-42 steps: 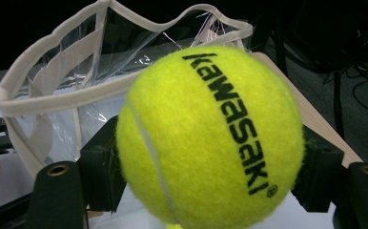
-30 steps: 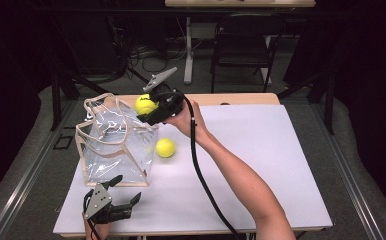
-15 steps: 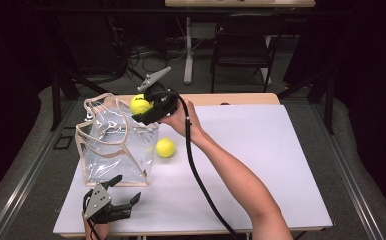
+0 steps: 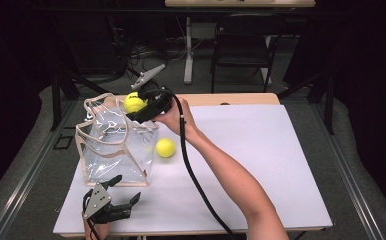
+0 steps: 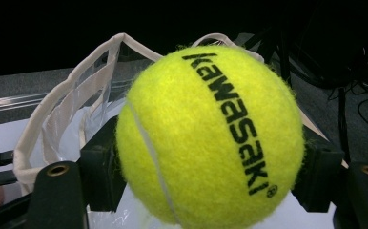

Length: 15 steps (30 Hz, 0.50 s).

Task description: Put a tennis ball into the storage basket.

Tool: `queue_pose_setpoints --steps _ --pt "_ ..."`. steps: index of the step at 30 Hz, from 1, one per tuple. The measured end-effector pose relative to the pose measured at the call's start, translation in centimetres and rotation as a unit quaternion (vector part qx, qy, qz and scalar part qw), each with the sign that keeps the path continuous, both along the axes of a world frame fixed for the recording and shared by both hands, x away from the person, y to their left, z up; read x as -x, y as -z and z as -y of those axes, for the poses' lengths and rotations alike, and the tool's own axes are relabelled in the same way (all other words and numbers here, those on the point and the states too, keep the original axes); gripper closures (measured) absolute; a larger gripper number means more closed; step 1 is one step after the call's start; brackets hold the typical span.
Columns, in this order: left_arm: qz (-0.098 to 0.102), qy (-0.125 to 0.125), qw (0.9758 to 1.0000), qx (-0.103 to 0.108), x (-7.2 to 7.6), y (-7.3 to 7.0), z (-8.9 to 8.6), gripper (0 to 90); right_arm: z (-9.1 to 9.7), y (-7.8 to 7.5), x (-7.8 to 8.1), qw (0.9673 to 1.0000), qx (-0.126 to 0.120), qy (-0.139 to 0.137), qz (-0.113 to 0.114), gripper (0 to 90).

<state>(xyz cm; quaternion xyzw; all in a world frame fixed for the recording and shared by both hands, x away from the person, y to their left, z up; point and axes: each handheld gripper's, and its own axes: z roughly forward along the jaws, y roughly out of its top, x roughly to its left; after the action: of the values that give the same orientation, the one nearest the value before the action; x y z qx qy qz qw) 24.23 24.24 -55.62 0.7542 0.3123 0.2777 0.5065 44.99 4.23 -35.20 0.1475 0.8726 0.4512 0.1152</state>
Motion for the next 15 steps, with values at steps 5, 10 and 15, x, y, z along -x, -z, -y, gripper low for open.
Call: queue_pose_setpoints --steps 5,10,15 --pt "-0.001 -0.002 1.0000 0.004 0.04 0.00 -0.06 15.8 -0.17 0.05 -0.13 1.0000 -0.003 0.000 0.000 26.6" --pt "0.000 -0.002 1.0000 0.004 0.04 -0.01 -0.08 15.8 -0.45 -0.23 -0.18 1.0000 -0.004 0.001 0.002 26.6" --pt "-0.001 -0.002 1.0000 0.006 0.03 -0.01 -0.06 15.8 -0.78 -0.56 -0.15 1.0000 -0.007 -0.001 0.004 26.6"
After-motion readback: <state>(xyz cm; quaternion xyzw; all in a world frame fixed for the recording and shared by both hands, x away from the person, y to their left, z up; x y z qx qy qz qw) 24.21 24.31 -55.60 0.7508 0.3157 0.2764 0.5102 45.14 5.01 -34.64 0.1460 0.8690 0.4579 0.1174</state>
